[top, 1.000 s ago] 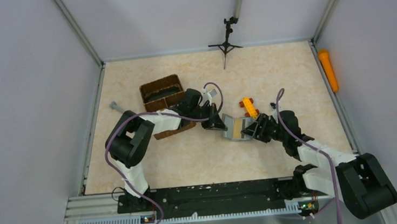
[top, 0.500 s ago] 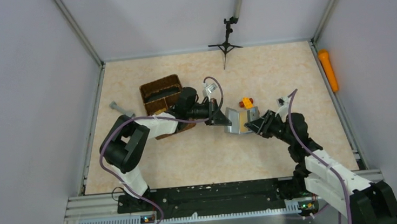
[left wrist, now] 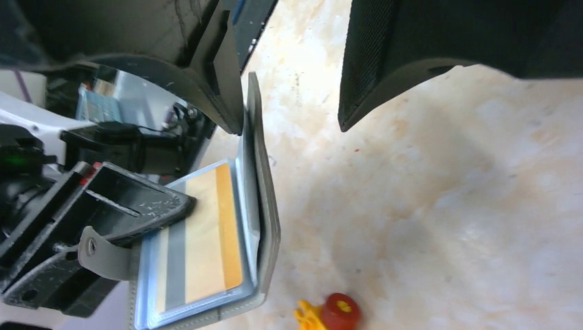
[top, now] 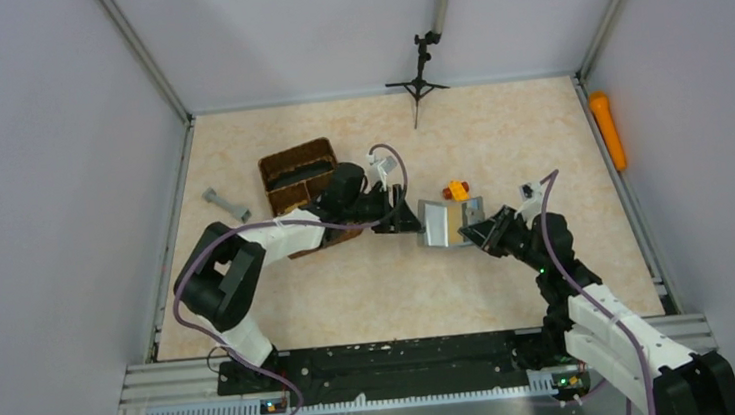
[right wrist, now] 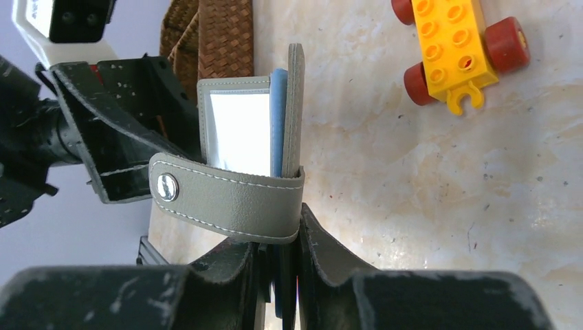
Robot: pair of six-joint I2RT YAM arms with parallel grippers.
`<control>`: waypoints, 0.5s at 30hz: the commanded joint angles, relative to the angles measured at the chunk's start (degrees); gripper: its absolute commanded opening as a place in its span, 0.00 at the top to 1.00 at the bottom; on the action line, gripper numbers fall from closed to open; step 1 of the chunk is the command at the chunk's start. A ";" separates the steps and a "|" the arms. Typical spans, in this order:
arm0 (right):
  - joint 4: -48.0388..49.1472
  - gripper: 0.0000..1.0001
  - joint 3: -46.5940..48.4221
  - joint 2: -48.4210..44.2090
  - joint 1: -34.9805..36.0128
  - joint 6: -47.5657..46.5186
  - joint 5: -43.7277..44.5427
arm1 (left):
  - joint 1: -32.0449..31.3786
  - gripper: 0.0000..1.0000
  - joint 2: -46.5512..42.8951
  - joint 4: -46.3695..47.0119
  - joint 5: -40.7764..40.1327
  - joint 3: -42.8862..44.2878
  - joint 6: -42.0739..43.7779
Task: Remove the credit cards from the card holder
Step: Remove the credit card from the card holder.
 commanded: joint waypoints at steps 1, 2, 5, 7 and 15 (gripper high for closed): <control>1.89 0.99 0.00 0.65 -0.19 -1.50 3.11 | 0.08 0.43 -8.04 -5.55 -10.89 0.51 5.88; 1.12 1.00 0.06 0.89 -0.13 -1.88 4.15 | 0.09 0.42 -9.25 -5.54 -11.91 -0.10 6.39; -0.11 0.99 0.17 2.00 -0.14 -2.63 6.92 | 0.10 0.43 -12.23 -4.33 -12.21 -1.41 7.13; 0.74 0.99 0.01 2.96 -0.15 -2.88 6.71 | 0.05 0.46 -13.12 -1.08 -9.20 -2.63 6.61; 6.47 1.00 -0.38 6.21 -0.18 -2.33 1.55 | -4.19 0.69 -11.23 8.71 2.85 -2.99 5.43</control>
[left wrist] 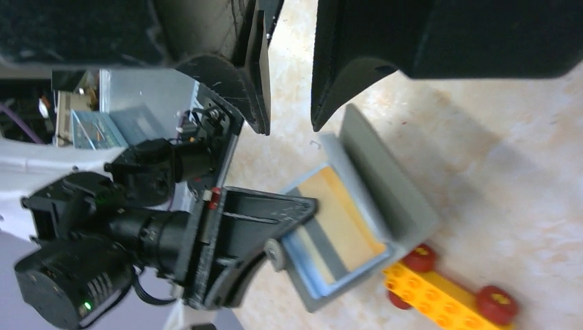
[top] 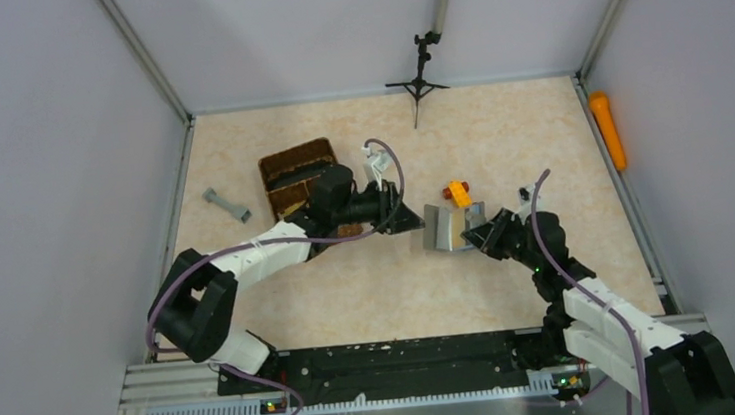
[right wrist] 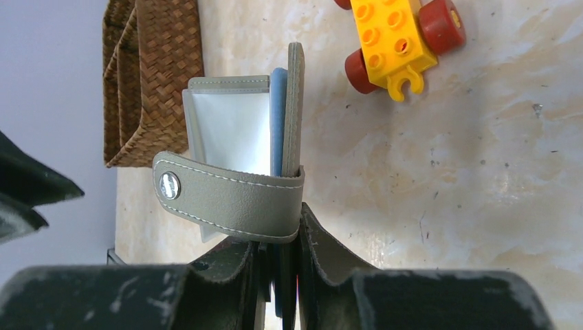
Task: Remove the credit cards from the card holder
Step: Remove the credit card from the card holder.
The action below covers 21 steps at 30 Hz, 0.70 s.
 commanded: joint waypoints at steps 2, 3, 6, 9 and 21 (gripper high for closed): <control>8.58 1.00 -0.44 1.33 0.00 -0.12 -3.80 | -4.58 0.65 1.29 4.34 5.78 2.06 2.75; 8.75 1.00 -0.30 1.53 0.17 -0.22 -3.90 | -5.04 0.63 1.73 4.45 6.17 2.38 2.77; 9.52 1.00 0.03 1.77 1.67 -0.69 -4.08 | -5.51 0.56 3.76 4.05 8.13 3.84 2.31; 9.81 1.00 0.68 1.85 4.11 -1.14 -2.87 | -5.57 0.50 7.26 -1.83 8.17 7.62 3.19; 7.99 1.00 2.17 0.45 8.32 -1.87 0.29 | -4.29 0.65 15.99 -16.39 2.07 15.46 5.20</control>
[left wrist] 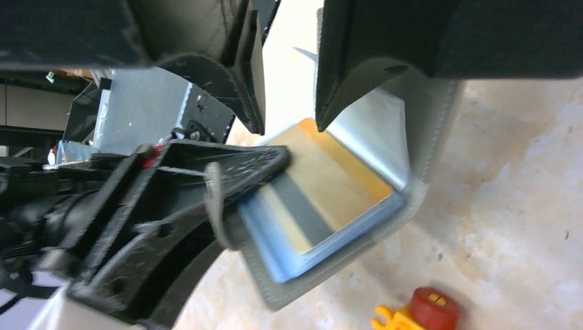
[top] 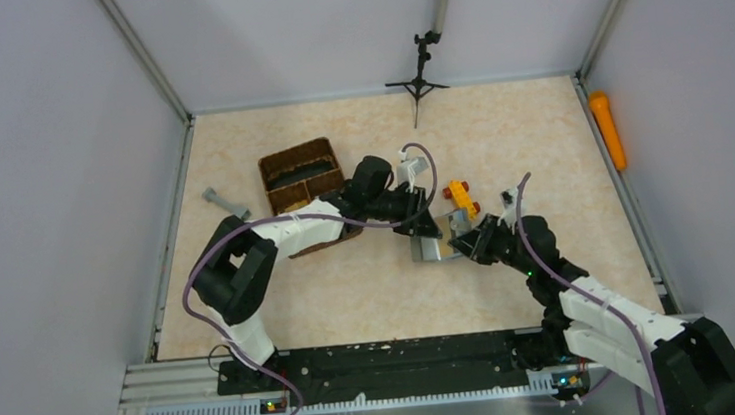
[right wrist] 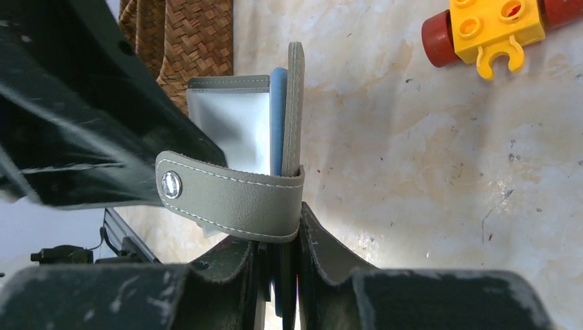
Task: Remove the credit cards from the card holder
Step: Remove the credit card from the card holder.
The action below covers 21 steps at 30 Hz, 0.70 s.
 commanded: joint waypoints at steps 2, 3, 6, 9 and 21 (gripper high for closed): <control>4.30 1.00 2.19 -2.93 0.41 1.26 0.70 | 1.11 0.71 1.69 -2.54 0.57 1.70 0.13; 4.70 1.00 1.91 -3.48 0.46 1.93 0.67 | 1.21 0.72 1.51 -2.38 0.55 1.60 0.12; 5.17 1.00 1.44 -5.41 0.48 3.48 0.64 | 1.92 0.76 1.04 -1.60 0.57 0.84 -0.59; 5.26 1.00 0.98 -7.16 0.41 4.57 0.85 | 2.98 0.76 0.86 1.97 3.31 -0.66 -2.96; 16.59 1.00 -2.55 -5.82 0.45 11.41 -3.39 | 4.42 0.78 -1.77 23.50 14.23 -7.65 -13.81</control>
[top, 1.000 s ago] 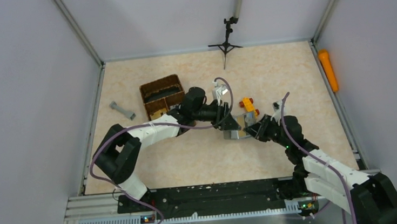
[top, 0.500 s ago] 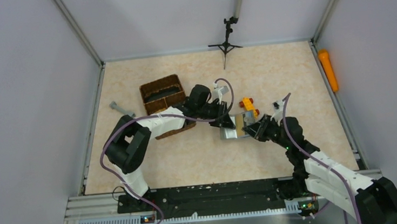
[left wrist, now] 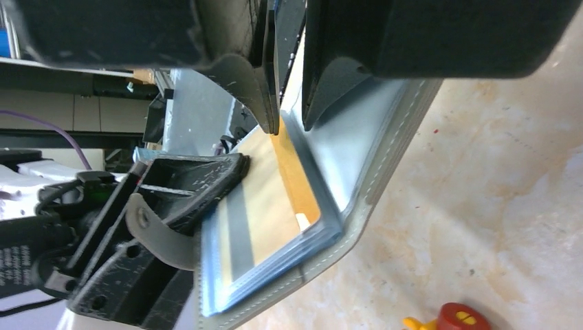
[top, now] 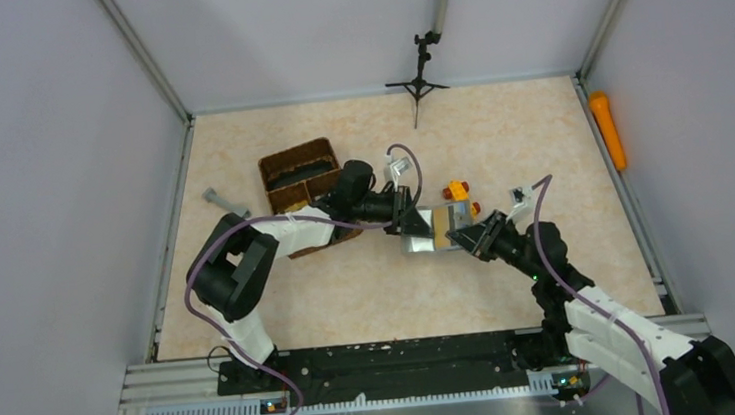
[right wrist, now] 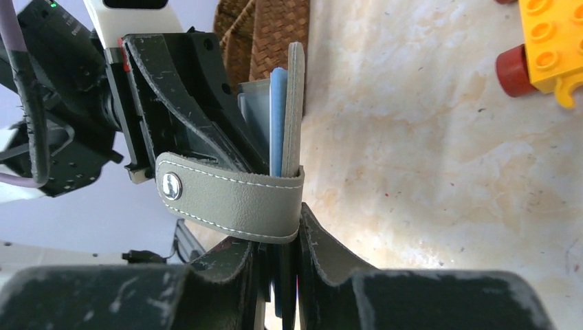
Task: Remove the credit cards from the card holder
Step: Remove the credit card from the card holder.
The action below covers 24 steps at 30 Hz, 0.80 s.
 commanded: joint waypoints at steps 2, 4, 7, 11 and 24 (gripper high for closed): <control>12.05 1.00 -0.83 0.90 0.41 3.72 -3.20 | 0.03 0.77 -2.57 12.73 5.53 -1.45 -5.36; 13.09 1.00 -0.83 1.26 0.41 3.92 -3.94 | 0.04 0.77 -2.04 16.69 6.95 -2.14 -7.75; 14.07 1.00 -0.84 1.79 0.41 4.14 -4.81 | 0.02 0.77 -1.61 19.13 7.55 -2.53 -9.62; 17.37 1.00 -1.54 1.93 0.45 5.33 -6.07 | 0.14 0.73 -1.60 13.76 5.67 -1.48 -6.55; 20.79 0.98 -2.06 4.51 0.41 5.79 -7.53 | 0.15 1.00 -0.85 27.03 9.32 -3.93 -14.54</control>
